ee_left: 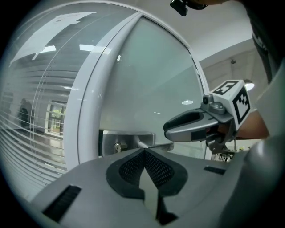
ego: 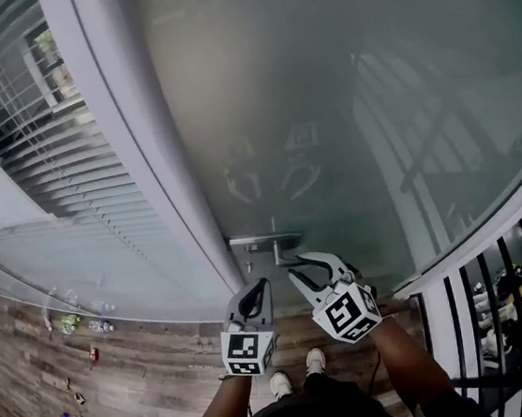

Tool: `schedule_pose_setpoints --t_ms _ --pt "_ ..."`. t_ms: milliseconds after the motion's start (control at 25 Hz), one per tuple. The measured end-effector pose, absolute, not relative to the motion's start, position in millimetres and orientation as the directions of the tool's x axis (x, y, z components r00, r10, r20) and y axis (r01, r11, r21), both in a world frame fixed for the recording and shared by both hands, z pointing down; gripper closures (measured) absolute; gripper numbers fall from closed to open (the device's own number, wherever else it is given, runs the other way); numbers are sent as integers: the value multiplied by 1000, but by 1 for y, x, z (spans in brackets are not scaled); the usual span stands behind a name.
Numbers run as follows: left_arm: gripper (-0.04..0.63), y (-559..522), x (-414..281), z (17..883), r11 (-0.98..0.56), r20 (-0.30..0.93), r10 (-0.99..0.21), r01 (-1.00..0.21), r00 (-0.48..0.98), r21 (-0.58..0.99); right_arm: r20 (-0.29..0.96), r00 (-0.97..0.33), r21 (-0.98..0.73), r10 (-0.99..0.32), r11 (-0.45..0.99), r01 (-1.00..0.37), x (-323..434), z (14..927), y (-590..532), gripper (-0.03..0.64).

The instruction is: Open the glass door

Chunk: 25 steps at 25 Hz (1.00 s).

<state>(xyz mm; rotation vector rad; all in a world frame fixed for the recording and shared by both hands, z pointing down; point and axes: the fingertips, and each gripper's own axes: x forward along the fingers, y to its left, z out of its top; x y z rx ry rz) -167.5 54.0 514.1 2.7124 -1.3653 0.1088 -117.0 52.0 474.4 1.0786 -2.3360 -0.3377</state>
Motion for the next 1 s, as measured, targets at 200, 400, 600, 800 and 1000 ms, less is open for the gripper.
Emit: schedule_pose_setpoints --t_ms 200,400,600,800,1000 --pt "592 51 -171 524 -564 113 -816 -824 567 61 537 -523 526 -661 748 -405 -123 498 36 488" --pt "592 52 -173 535 -544 129 -826 -836 549 71 665 -479 494 -573 818 -295 -118 526 31 487" --pt "592 45 -175 539 -531 134 -833 -844 537 79 740 -432 478 -515 855 -200 -126 541 21 474" --pt "592 46 -170 535 -520 129 -836 -845 534 125 787 -407 435 -464 885 -166 -120 544 26 474" --pt "592 36 -178 531 -514 113 -842 -847 528 134 833 -359 399 -420 907 -135 -124 566 23 474"
